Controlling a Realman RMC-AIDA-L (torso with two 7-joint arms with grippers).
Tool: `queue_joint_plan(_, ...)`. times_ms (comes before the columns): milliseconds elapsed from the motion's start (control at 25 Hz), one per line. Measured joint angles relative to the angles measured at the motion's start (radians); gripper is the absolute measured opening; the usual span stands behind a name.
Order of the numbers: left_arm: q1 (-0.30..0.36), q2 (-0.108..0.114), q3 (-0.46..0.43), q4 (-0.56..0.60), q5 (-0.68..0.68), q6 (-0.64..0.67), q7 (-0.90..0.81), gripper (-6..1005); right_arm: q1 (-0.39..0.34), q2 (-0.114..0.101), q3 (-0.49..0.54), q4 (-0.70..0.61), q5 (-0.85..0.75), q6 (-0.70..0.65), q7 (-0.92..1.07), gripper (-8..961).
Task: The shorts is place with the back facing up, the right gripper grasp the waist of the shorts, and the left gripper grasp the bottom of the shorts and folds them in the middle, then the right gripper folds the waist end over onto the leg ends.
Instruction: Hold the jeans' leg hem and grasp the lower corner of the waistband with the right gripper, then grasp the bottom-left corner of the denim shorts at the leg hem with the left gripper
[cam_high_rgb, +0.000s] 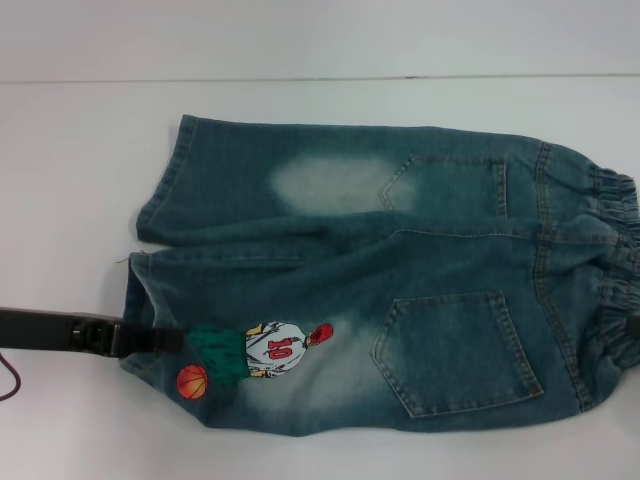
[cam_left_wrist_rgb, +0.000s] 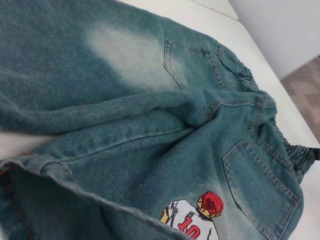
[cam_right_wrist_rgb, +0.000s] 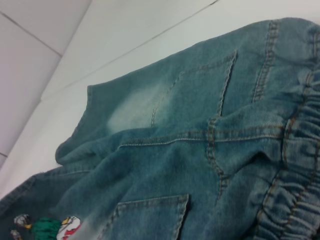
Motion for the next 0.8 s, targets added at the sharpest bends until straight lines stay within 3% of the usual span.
queue_joint_plan(40, 0.000, 0.000, 0.000, 0.000, 0.000, 0.001, 0.000, 76, 0.001, 0.003, -0.001, -0.012, -0.001, -0.001, -0.007, 663)
queue_joint_plan(160, 0.000, -0.001, -0.001, 0.000, 0.000, 0.001, 0.001, 76, 0.001, 0.013, 0.000, -0.044, -0.001, -0.008, -0.006, 425)
queue_joint_plan(800, 0.000, 0.001, -0.007, 0.000, -0.002, 0.000, 0.011, 75, 0.005, 0.010, 0.001, -0.053, 0.001, -0.014, -0.014, 27)
